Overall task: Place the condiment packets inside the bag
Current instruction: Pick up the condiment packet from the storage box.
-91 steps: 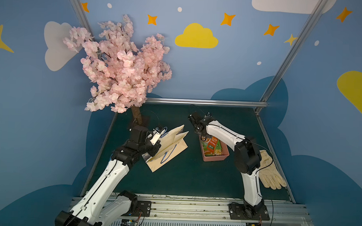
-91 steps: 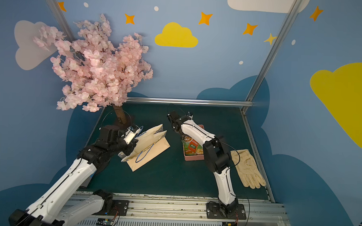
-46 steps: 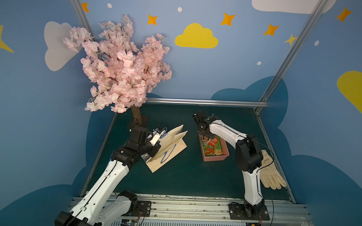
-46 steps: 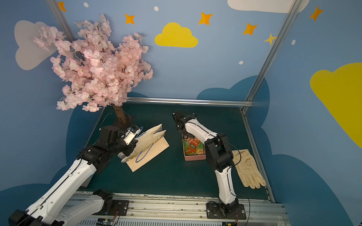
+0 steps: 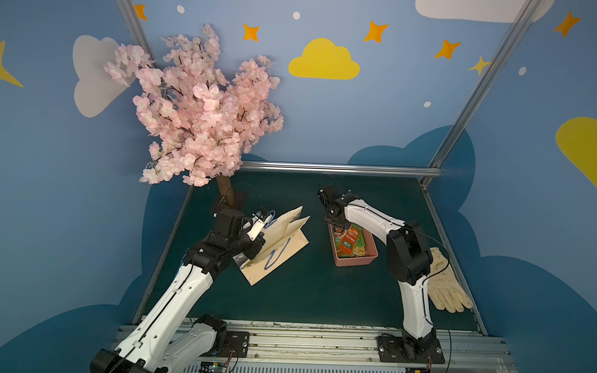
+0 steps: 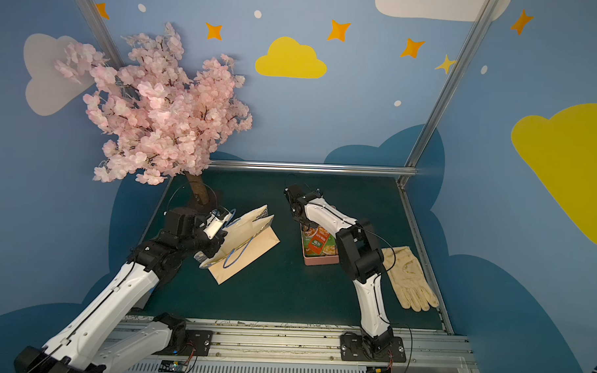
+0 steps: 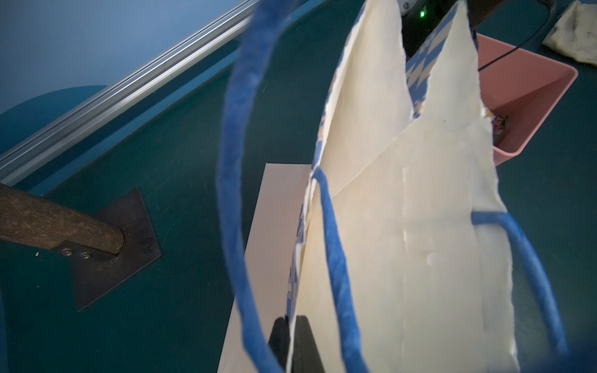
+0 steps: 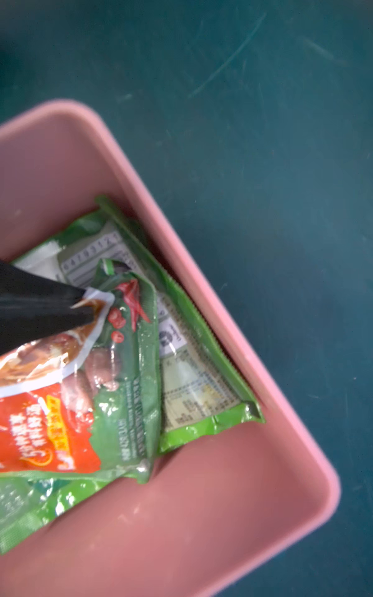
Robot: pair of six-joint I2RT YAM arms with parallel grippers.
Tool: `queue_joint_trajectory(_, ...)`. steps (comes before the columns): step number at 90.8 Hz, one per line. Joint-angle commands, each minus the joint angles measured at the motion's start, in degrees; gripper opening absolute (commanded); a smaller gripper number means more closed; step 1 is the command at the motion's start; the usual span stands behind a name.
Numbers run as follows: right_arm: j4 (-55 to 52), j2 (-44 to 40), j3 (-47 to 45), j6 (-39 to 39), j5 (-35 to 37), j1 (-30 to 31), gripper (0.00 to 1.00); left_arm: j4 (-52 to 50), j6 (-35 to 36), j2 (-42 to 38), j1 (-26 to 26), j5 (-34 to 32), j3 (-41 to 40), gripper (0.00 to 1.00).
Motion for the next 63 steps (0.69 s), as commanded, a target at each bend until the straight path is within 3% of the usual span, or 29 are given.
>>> queue_joint_trajectory(1, -0.7, -5.4, -1.9, -0.9, 2.7, 0.2, 0.0, 0.7, 0.0, -0.2, -0.2, 0.7, 0.3, 0.03)
queue_joint_trajectory(28, 4.5, -24.6, -13.9, -4.7, 4.8, 3.4, 0.0, 4.4, -4.8, 0.3, -0.3, 2.2, -0.9, 0.03)
queue_joint_trajectory(49, 16.0, -40.4, -21.0, -6.6, -1.4, 7.3, 0.0, 5.8, -6.5, 1.2, -0.4, 4.7, 0.4, 0.03)
queue_joint_trajectory(63, 23.9, -44.2, -20.3, -8.9, -4.7, 12.8, 0.0, 7.4, -8.0, 2.4, -0.4, 4.9, 1.2, 0.03)
